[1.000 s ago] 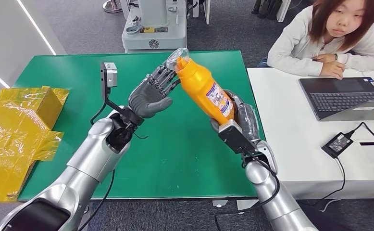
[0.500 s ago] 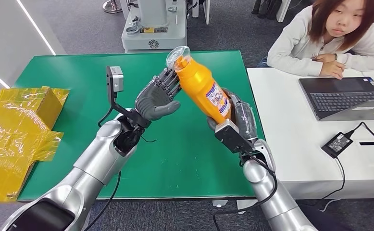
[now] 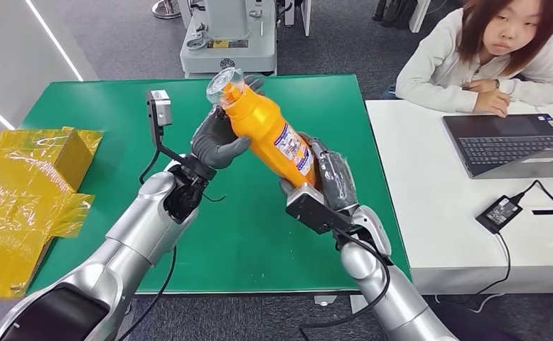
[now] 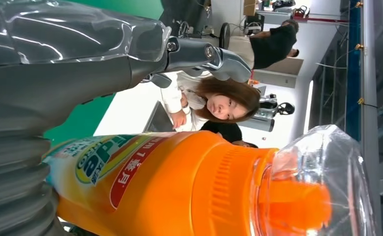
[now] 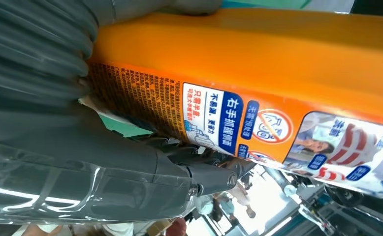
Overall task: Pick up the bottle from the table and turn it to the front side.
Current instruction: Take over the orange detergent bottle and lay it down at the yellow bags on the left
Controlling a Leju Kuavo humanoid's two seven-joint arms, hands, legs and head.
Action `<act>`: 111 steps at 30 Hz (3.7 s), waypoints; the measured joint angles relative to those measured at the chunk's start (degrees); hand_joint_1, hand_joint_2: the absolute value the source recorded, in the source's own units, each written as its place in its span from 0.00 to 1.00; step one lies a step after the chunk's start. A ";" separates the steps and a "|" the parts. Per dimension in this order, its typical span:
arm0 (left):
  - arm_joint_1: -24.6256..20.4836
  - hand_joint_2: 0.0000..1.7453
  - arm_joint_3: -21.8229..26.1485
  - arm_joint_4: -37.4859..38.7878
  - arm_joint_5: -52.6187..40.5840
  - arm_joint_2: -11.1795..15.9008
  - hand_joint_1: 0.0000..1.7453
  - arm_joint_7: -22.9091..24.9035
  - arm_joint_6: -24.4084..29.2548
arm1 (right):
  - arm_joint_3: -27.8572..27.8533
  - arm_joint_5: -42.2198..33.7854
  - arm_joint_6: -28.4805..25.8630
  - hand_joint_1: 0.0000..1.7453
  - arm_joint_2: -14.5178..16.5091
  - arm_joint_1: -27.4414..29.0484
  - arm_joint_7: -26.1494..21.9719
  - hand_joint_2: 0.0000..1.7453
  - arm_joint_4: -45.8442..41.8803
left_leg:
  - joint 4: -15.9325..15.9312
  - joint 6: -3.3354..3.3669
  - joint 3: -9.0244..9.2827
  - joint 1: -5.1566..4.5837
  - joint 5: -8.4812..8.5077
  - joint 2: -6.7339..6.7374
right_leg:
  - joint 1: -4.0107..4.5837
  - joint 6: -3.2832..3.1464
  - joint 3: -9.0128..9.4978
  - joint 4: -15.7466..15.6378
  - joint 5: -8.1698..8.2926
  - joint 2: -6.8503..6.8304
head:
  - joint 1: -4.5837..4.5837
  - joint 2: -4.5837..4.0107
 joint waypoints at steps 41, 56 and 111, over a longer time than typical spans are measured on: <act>5.79 1.00 0.19 -5.46 2.09 -0.01 1.00 3.38 -2.10 | -1.02 -2.28 -4.01 0.97 0.18 1.10 -2.41 1.00 5.81 | 0.01 0.00 0.00 0.00 0.00 0.00 | 0.00 0.00 -0.03 -0.02 0.00 0.01 | 0.00 0.00; 8.09 1.00 0.13 -10.86 -30.96 2.01 1.00 -4.97 19.68 | -2.23 -7.82 -6.33 0.00 -2.36 6.29 -4.60 1.00 -3.29 | 0.01 0.00 0.01 0.00 0.00 0.01 | 0.00 0.00 -0.05 -0.02 -0.01 0.01 | 0.00 0.00; 8.85 1.00 -13.03 -1.65 -120.08 35.79 1.00 22.73 19.97 | -8.33 -8.65 -8.38 0.00 -5.58 28.98 -10.52 1.00 -21.14 | -0.13 -0.11 0.01 0.01 -0.07 0.21 | 0.01 -0.04 -0.15 -0.04 -0.11 0.21 | 0.01 0.00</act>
